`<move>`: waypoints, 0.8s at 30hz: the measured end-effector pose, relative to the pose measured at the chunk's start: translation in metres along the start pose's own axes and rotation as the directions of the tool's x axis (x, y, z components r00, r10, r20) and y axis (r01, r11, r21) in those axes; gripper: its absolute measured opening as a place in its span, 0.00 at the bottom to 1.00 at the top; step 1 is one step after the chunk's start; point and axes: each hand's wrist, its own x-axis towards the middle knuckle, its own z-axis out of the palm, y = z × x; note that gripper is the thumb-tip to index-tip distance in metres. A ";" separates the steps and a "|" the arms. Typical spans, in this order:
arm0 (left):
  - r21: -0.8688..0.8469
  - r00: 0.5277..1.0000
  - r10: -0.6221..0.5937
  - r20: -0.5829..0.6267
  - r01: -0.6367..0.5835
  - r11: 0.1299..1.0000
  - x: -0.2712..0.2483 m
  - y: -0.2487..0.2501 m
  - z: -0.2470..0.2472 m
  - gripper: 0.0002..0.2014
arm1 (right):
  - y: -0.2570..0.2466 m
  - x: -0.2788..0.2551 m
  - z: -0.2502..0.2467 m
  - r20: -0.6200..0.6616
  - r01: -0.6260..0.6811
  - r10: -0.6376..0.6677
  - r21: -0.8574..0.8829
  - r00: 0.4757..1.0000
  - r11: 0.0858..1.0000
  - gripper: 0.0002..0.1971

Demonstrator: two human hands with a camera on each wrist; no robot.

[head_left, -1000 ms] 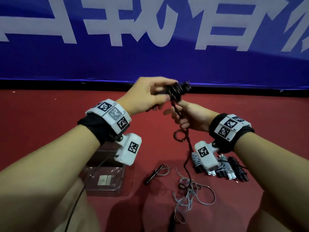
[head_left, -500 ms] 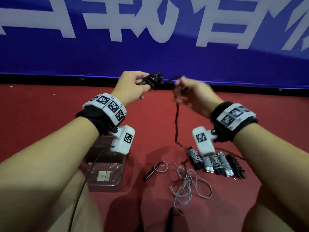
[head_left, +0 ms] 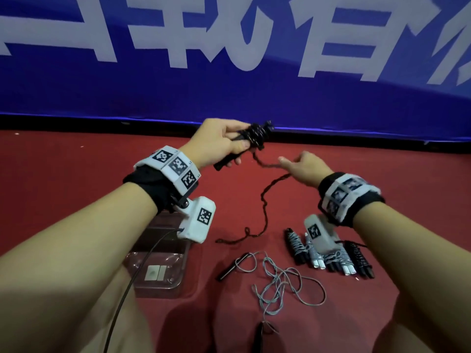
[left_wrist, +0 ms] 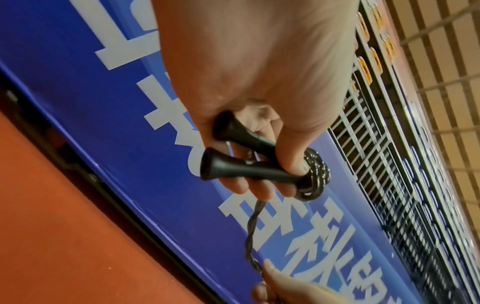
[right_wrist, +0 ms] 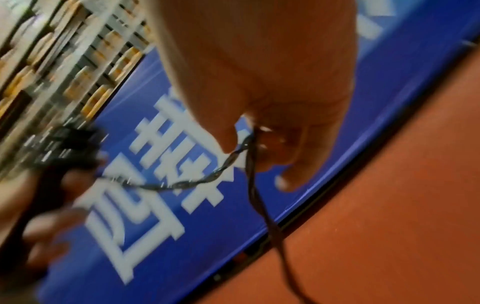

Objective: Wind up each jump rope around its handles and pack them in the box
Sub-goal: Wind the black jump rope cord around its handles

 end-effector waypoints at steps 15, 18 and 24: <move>-0.021 0.999 -0.008 -0.041 0.008 1.000 0.001 -0.007 -0.003 0.16 | -0.051 -0.030 0.016 0.017 0.269 -0.444 0.775 0.896 0.572 0.24; -0.033 0.992 -0.044 -0.118 0.040 0.999 0.004 -0.007 0.005 0.21 | -0.049 -0.030 0.019 -0.133 0.394 -0.433 0.700 0.891 0.595 0.22; 0.012 0.973 -0.036 -0.229 0.039 0.999 0.005 -0.008 0.015 0.12 | -0.053 -0.027 0.027 -0.298 0.442 -0.327 0.630 0.897 0.639 0.27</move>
